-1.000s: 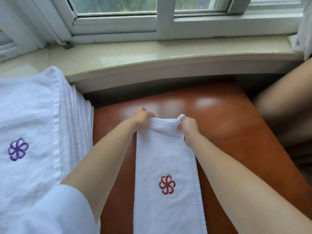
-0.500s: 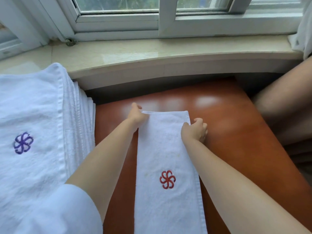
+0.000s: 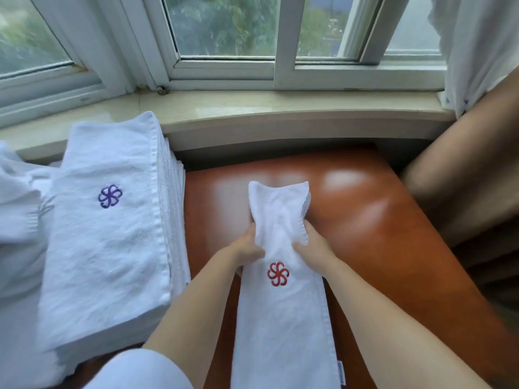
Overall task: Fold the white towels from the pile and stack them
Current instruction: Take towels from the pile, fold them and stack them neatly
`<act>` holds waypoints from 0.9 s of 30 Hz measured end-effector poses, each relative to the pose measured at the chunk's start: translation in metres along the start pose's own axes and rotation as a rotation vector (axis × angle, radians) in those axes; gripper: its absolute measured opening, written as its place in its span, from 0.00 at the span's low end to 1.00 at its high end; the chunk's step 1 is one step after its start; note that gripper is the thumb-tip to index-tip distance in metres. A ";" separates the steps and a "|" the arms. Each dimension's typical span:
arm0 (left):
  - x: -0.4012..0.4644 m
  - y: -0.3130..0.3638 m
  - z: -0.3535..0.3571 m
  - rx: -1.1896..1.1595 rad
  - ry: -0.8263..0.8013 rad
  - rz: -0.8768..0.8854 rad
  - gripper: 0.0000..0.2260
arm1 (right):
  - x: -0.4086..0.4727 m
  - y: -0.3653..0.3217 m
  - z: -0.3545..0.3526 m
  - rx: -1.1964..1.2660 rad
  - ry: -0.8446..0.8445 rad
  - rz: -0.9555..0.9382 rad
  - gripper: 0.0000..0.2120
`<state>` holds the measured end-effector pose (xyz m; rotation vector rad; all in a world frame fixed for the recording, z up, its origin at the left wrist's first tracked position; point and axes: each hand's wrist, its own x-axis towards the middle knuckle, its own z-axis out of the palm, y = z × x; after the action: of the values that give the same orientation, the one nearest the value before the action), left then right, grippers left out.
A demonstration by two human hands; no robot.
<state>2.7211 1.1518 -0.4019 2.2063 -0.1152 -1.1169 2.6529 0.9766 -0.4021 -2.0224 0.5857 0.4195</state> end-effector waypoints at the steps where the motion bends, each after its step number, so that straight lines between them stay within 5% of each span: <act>1: -0.011 0.000 0.001 0.014 -0.054 0.012 0.36 | -0.011 -0.004 0.004 -0.008 -0.028 -0.025 0.28; 6: -0.069 0.002 0.000 -0.164 0.037 0.122 0.19 | -0.055 -0.032 0.015 0.051 -0.038 -0.143 0.25; 11: -0.119 0.009 -0.016 -0.351 0.174 0.244 0.15 | -0.087 -0.064 0.014 0.199 0.017 -0.289 0.19; 16: -0.164 0.022 -0.053 -0.488 0.285 0.307 0.21 | -0.113 -0.114 0.006 0.269 0.021 -0.369 0.20; 27: -0.248 0.001 -0.130 -0.712 0.369 0.266 0.21 | -0.128 -0.215 0.013 0.478 -0.407 -0.325 0.17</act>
<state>2.6614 1.3050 -0.1751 1.6482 0.1292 -0.4792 2.6671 1.1100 -0.1902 -1.4807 0.0851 0.4294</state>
